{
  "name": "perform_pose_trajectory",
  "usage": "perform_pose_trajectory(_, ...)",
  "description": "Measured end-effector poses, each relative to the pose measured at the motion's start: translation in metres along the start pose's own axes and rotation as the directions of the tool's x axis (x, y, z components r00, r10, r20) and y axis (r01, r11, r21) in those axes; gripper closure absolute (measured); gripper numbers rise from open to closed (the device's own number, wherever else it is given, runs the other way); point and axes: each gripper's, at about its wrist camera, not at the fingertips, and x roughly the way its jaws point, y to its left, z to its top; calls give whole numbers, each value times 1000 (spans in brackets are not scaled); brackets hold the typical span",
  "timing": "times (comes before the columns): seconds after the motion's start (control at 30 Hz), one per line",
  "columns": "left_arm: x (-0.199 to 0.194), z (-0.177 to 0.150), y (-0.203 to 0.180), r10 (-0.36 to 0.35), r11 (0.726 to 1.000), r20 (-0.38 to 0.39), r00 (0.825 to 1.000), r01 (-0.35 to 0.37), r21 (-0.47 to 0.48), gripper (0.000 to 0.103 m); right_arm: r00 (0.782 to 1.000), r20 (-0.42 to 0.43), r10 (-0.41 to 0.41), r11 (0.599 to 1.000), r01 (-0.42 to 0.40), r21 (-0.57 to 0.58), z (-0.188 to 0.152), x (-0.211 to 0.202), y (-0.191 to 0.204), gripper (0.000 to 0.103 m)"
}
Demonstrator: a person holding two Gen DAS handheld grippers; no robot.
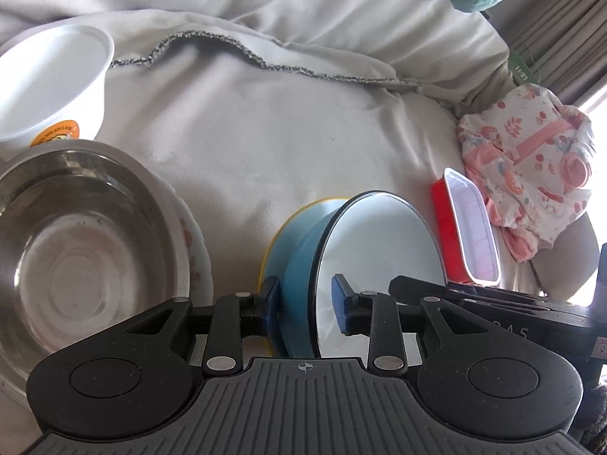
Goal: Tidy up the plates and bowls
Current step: 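Lower the blue bowl into the cream bowl with both tools and release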
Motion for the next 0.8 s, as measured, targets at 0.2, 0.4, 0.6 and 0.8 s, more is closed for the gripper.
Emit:
perform_pose_trajectory(0.2, -6, 1, -9, 31, 997, 42, 999, -34, 74, 73, 998, 53, -19, 1000, 20, -18, 1, -10, 0, 64)
perform_pose_trajectory(0.4, -11, 3, -6, 21, 996, 53, 998, -25, 88, 76, 996, 88, -33, 998, 37, -45, -5, -12, 3, 65)
perform_pose_trajectory(0.6, -18, 4, -2, 48, 995, 103, 994, -57, 84, 77, 988, 148, -42, 996, 54, -75, -7, -25, 5, 58)
perform_pose_trajectory(0.8, 7, 5, -1, 98, 989, 75, 992, -106, 103, 73, 996, 72, -49, 999, 49, -11, -11, -4, -7, 54)
